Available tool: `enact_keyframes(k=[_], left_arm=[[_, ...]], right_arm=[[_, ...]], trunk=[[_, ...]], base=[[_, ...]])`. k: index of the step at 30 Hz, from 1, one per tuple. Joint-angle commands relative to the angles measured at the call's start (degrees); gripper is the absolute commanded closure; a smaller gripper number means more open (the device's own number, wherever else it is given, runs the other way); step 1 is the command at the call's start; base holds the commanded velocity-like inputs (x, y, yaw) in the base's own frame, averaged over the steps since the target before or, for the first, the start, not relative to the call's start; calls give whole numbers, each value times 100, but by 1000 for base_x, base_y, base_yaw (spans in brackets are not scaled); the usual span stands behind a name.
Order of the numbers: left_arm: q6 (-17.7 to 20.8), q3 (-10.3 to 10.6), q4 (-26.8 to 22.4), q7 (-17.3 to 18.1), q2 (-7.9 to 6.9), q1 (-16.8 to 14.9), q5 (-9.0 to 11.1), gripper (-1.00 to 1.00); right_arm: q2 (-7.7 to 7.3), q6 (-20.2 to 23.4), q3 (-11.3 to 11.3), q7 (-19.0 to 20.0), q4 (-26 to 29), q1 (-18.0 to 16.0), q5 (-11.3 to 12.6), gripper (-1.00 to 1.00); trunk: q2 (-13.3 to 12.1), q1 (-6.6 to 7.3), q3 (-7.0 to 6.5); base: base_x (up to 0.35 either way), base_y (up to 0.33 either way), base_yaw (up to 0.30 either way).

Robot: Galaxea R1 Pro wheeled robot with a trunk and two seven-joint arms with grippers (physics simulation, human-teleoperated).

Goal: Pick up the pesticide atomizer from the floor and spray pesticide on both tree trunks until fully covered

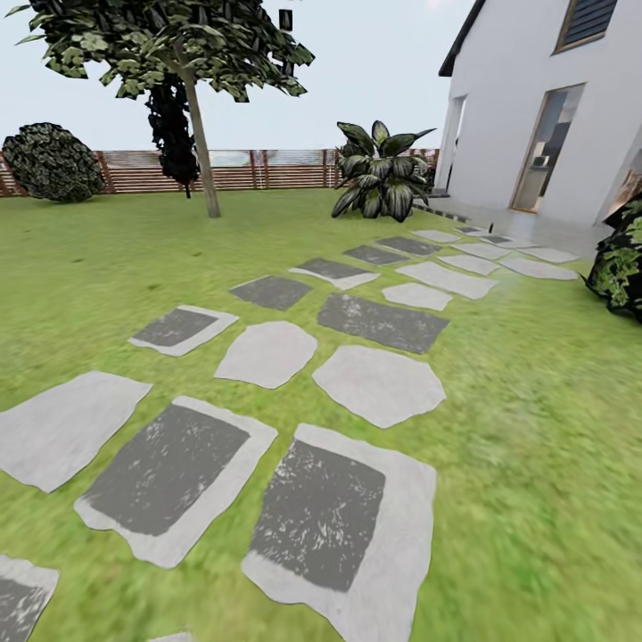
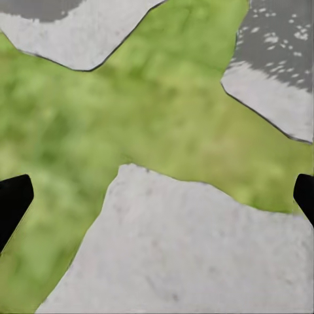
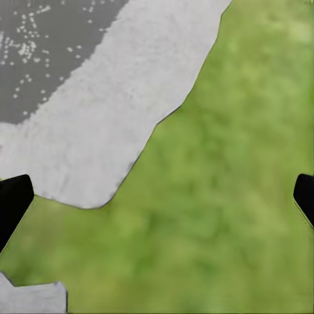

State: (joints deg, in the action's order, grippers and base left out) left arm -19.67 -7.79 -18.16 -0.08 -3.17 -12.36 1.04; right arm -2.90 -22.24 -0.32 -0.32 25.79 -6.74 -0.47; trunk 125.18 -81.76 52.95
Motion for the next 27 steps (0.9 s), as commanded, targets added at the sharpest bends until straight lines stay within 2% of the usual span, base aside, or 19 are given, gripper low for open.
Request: enact_keyframes(k=[1, 14, 27], left_arm=[[-19, -3, 5, -1, 0, -3, 10, -100], [-19, -3, 1, -1, 1, -3, 10, -100], [-19, -5, 4, -1, 0, -3, 10, -100]], right_arm=[[0, -17, -3, -3, -4, -3, -5, -100], [-1, -18, -3, -3, -4, -3, -5, -100], [0, -17, -2, -3, -11, -3, -5, -100]], trunk=[[2, -3, 5], [2, -3, 4], [2, -3, -25]], base=[[340, 0, 0], [340, 0, -10], [340, 0, -179]])
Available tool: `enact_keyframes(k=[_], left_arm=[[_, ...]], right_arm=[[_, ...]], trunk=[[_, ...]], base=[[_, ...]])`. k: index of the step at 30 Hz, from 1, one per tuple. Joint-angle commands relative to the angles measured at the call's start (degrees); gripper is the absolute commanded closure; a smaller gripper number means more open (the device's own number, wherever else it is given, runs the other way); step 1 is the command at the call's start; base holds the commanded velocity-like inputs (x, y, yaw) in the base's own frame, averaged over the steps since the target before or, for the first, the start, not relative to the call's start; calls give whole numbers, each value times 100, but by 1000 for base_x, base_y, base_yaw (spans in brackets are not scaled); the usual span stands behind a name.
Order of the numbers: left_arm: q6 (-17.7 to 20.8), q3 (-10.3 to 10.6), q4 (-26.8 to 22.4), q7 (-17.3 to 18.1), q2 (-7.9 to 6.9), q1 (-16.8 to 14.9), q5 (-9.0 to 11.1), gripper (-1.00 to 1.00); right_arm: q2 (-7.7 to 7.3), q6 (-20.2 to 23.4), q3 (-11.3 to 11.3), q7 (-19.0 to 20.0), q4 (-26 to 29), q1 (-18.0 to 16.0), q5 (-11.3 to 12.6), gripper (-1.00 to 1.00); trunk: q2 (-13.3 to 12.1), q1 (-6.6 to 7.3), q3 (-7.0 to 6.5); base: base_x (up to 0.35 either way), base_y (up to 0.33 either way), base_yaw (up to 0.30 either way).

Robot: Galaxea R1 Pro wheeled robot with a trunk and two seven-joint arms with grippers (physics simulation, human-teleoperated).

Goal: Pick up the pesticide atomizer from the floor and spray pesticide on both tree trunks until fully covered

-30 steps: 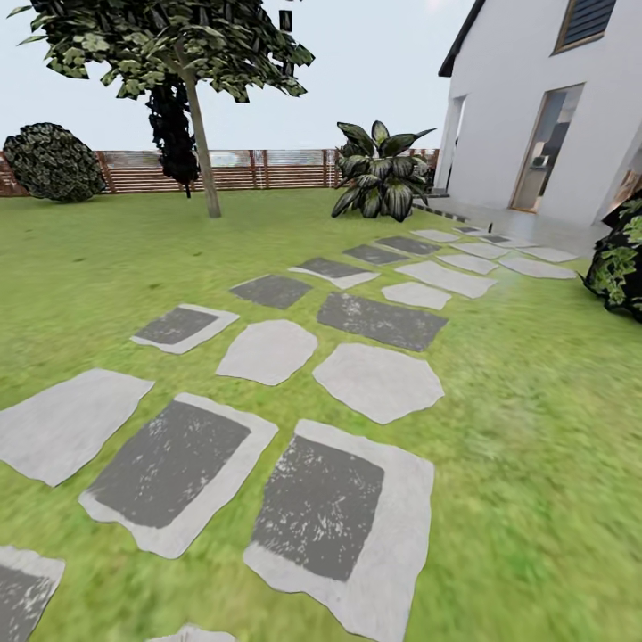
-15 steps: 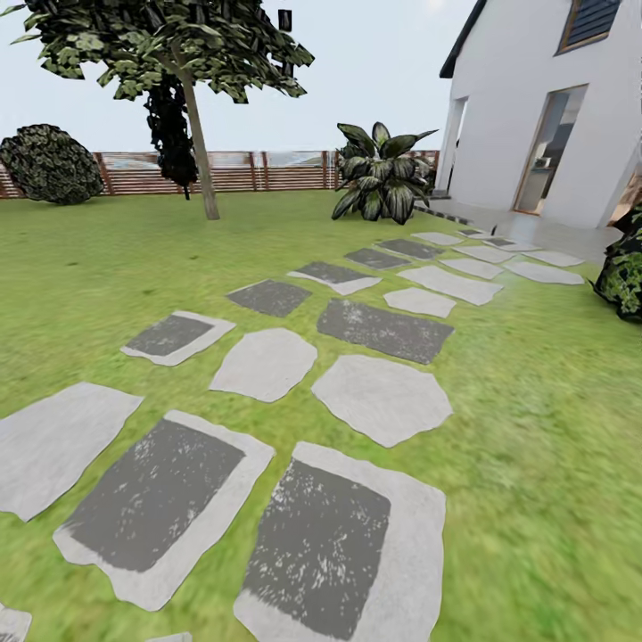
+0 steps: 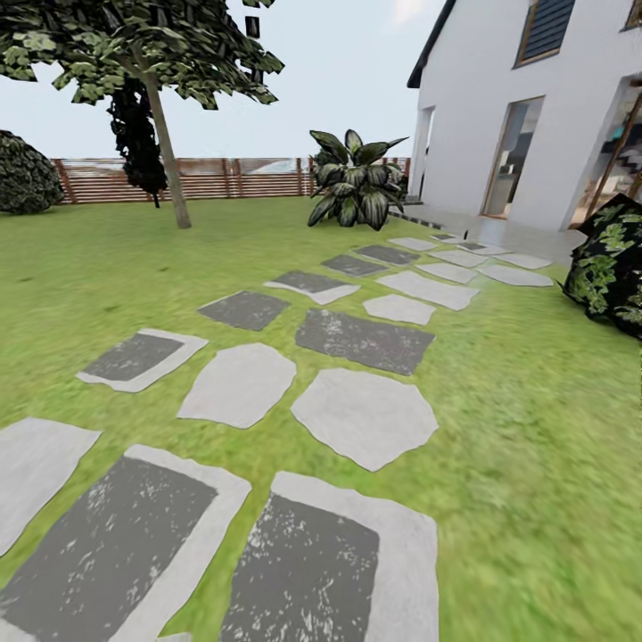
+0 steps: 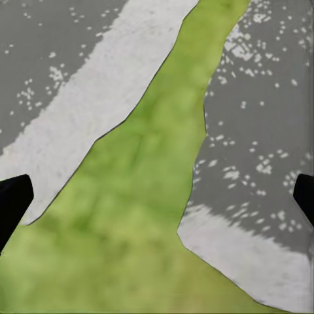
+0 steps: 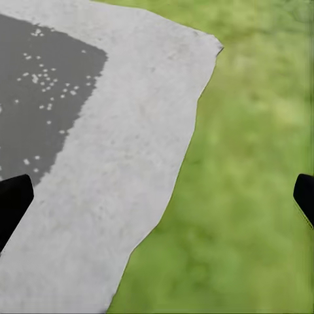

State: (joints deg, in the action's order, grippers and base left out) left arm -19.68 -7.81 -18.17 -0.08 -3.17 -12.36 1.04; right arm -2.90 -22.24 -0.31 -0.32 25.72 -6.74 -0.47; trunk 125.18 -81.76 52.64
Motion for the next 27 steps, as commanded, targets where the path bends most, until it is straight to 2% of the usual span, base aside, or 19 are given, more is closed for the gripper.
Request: enact_keyframes(k=[1, 27], left_arm=[[-19, -3, 5, -1, 0, -3, 10, -100], [-19, -1, 7, -1, 0, -3, 10, -100]], right_arm=[[0, -18, -3, -3, -5, -3, -5, -100], [0, -18, -4, -3, -5, -3, -5, -100]], trunk=[[2, -2, 5], [2, -2, 4]], base=[[340, 0, -43], [340, 0, -4]])
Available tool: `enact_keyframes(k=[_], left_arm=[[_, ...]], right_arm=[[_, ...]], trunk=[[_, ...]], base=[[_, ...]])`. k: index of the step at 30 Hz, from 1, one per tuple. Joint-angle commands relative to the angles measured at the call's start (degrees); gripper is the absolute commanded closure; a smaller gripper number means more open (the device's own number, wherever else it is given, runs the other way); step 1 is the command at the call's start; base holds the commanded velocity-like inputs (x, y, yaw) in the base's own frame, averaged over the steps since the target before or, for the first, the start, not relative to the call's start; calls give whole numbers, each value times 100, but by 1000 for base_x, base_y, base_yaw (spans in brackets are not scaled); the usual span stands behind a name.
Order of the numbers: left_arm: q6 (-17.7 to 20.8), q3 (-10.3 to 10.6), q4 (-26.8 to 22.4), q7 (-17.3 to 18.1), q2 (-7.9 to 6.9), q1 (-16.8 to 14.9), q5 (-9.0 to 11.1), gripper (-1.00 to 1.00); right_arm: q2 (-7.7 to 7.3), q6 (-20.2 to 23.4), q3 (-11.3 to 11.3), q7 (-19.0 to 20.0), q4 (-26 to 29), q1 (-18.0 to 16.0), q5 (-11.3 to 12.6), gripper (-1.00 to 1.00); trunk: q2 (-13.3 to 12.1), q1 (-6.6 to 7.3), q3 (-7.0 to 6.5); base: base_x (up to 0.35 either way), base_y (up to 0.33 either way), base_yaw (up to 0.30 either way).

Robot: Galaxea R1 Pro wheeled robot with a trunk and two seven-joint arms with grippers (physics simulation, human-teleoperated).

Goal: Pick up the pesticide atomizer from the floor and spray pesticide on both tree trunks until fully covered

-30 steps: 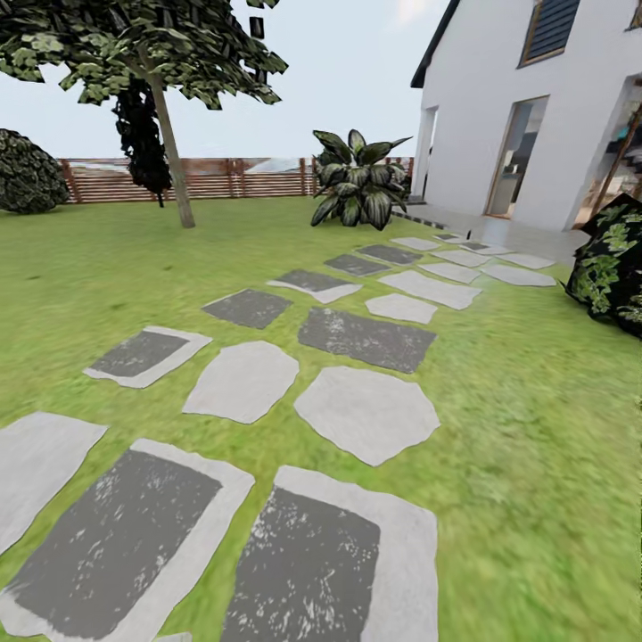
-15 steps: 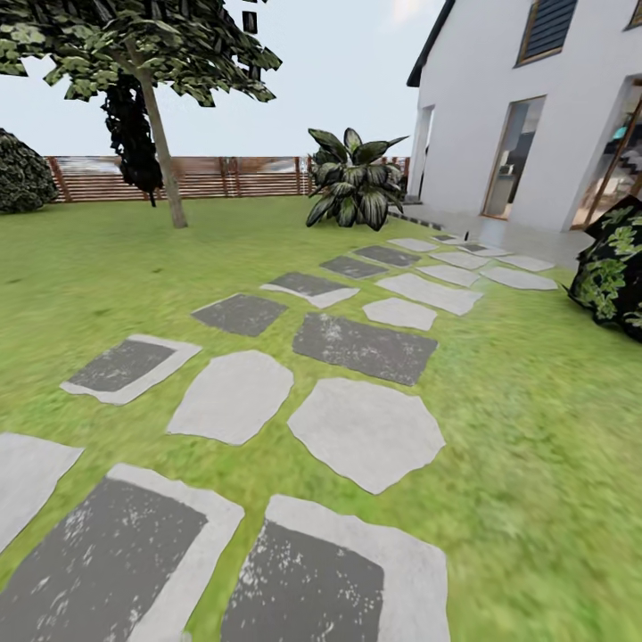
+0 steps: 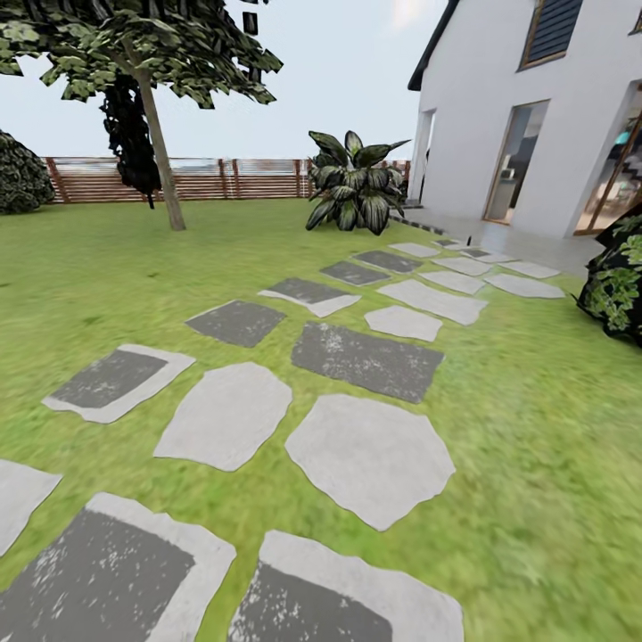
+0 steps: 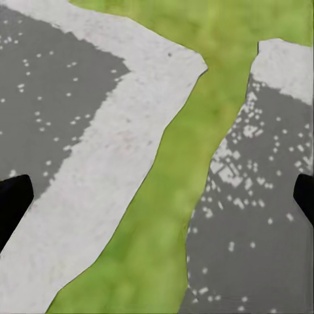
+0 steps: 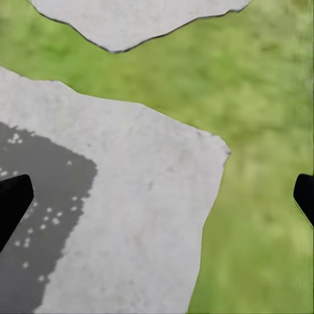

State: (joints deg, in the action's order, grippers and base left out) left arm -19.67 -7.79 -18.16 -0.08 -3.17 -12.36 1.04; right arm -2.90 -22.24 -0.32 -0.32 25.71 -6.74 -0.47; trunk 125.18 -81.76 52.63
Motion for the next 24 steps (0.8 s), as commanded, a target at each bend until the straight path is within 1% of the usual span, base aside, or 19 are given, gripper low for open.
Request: enact_keyframes(k=[1, 7, 17, 24], left_arm=[[-19, -3, 4, -1, 0, -3, 10, -100], [-19, -3, 4, -1, 0, -3, 10, -100], [-19, -3, -1, -1, 0, -3, 10, -100], [-19, -3, 1, -1, 0, -3, 10, -100]], right_arm=[[0, -17, -3, -3, -4, -3, -5, -100], [0, -17, -3, -3, -1, -3, -5, -100], [0, -17, -3, -3, 4, -3, -5, -100], [0, -17, -3, -3, 0, -3, -5, -100]], trunk=[[2, -3, 5], [2, -3, 5], [2, -3, 5], [2, -3, 5]], base=[[340, 0, 0], [340, 0, -89], [340, 0, -239], [340, 0, -55]])
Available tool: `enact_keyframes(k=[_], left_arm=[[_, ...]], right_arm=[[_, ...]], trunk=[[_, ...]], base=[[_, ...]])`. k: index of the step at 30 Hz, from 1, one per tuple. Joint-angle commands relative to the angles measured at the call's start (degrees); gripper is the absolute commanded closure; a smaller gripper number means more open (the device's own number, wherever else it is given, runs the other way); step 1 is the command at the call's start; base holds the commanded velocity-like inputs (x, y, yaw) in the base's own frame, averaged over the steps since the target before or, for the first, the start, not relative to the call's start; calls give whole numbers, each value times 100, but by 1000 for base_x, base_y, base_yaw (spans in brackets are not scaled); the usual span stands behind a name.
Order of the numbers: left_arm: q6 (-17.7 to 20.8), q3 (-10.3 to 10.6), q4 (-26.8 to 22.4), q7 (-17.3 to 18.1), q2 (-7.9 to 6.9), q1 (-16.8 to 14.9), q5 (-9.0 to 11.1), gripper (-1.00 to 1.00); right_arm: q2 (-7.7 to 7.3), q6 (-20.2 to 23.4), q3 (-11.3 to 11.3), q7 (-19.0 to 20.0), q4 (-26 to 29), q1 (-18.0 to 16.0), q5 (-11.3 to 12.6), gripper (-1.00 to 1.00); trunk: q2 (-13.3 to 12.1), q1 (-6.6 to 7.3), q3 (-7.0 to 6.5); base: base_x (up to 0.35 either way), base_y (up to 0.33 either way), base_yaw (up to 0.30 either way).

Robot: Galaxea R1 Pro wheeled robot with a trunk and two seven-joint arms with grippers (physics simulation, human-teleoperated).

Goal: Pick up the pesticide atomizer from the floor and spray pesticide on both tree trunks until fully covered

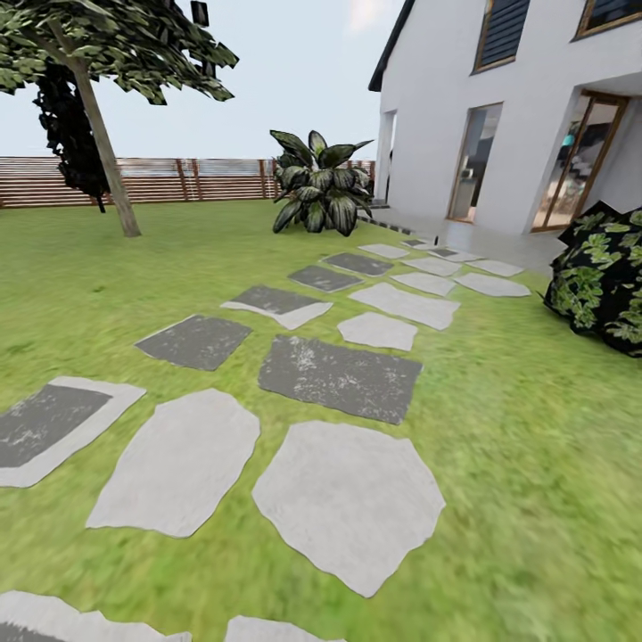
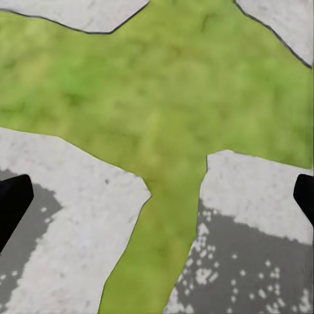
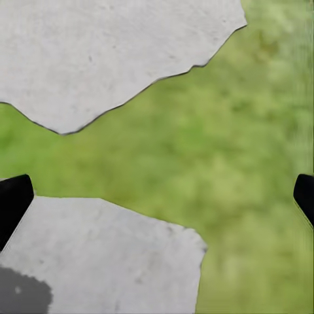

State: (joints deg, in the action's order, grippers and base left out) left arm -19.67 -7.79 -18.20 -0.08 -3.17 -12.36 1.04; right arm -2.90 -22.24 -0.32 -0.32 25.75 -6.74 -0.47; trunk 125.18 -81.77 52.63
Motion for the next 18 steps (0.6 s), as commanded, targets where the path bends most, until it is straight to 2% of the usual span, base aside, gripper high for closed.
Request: enact_keyframes(k=[1, 14, 18], left_arm=[[-19, -3, 4, -1, 0, -3, 10, -100], [-19, -3, 4, -1, 0, -3, 9, -100], [-19, -9, 8, -1, 0, -3, 9, -100]], right_arm=[[0, -17, -3, -3, -3, -3, -5, -100], [0, -17, 1, -3, -5, -3, -5, -100], [0, -17, -1, -3, -8, -3, -5, -100]], trunk=[[2, -2, 5], [2, -2, 5], [2, -2, 5]], base=[[340, 0, -10], [340, 0, -2], [340, 0, -149]])
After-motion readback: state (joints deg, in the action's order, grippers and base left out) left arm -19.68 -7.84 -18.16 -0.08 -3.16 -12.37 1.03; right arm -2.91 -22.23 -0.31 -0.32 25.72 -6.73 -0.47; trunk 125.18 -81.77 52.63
